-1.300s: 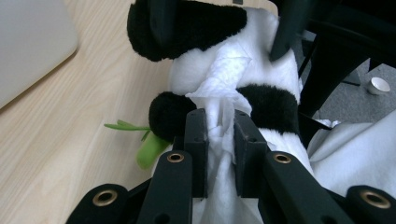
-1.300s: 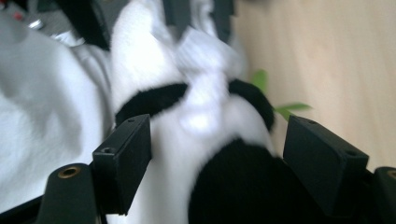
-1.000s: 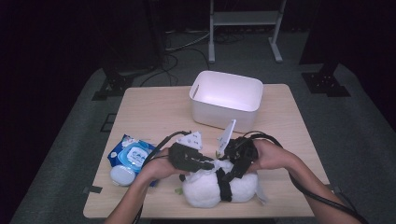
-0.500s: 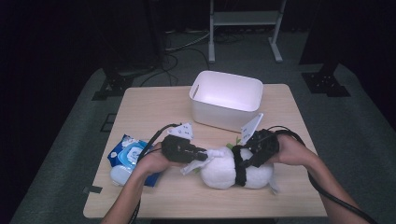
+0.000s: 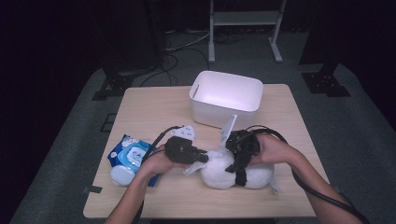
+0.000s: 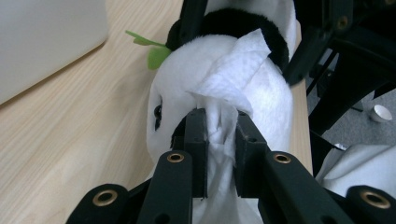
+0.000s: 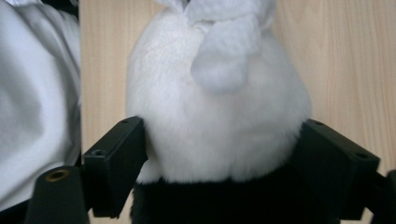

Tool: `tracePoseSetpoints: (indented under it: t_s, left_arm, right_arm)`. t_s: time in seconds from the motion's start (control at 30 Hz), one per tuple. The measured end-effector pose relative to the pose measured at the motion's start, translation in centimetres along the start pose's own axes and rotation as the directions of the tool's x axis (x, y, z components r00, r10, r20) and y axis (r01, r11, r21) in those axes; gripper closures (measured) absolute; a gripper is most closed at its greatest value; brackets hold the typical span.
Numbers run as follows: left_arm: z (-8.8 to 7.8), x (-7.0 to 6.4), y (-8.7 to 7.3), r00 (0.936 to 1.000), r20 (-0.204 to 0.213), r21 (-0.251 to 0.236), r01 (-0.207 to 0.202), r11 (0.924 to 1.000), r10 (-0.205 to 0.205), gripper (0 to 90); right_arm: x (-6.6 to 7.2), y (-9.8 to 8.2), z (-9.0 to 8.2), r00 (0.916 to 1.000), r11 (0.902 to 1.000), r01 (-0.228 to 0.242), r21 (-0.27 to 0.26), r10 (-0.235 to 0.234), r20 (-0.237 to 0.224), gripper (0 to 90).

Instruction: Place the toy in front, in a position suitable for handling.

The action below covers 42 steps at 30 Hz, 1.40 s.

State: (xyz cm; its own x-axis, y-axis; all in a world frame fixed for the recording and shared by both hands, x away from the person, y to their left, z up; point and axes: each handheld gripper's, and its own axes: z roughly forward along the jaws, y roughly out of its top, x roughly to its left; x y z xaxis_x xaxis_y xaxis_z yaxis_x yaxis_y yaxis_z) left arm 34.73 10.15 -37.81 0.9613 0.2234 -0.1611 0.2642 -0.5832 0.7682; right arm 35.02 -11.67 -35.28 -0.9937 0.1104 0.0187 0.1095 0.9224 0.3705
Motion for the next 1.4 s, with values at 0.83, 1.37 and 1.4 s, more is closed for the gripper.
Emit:
tracePoseSetpoints:
  t_s: [0.83,1.37,1.4]
  left_arm:
    - [-1.9,-0.2,0.7,0.9997,-0.023,-0.049,-0.007,0.9987,0.006,78.4]
    - [-7.1,-0.2,2.6,0.9945,-0.099,-0.099,-0.044,0.9941,0.034,77.5]
    - [-6.7,0.1,2.4,0.9964,-0.083,-0.102,-0.026,0.9945,0.017,77.5]
  right_arm:
    - [0.2,1.5,0.7,0.9980,0.9974,0.056,-0.045,-0.055,0.033,41.1]
    - [0.2,-0.6,-1.9,0.9994,0.9098,0.035,-0.414,-0.033,0.011,40.4]
    - [0.1,-0.7,-2.0,0.9995,0.9060,0.033,-0.422,-0.030,0.014,40.3]
